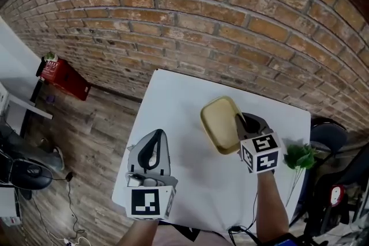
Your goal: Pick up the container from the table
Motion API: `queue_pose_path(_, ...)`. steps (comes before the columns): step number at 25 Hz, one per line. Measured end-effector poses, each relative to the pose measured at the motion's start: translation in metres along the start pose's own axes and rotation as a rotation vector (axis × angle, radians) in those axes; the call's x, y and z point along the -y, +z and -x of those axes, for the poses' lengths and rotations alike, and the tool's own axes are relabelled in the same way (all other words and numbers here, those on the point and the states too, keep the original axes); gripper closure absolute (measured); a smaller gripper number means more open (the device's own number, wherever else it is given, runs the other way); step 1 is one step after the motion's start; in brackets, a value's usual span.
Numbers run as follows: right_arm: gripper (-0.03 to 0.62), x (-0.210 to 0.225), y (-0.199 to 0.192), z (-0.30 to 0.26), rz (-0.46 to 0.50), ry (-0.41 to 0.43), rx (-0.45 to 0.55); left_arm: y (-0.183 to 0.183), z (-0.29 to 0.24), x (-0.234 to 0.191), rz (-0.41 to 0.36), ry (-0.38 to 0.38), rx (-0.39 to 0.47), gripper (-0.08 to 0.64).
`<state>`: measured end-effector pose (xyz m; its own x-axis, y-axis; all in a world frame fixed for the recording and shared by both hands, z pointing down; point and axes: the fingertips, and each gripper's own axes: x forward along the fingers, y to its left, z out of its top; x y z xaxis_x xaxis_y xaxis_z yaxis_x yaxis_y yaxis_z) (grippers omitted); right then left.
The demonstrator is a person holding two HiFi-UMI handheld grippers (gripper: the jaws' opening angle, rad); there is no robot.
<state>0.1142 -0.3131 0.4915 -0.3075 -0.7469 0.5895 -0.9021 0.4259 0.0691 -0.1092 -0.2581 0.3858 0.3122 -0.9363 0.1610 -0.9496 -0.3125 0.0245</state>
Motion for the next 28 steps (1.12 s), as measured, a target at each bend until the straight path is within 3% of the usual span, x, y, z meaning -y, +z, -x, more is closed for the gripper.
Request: queue_pose_path(28,0.588,-0.002,0.062,0.179,-0.021,-0.103,0.315,0.078,0.074,0.062,-0.064,-0.017,0.170,0.551)
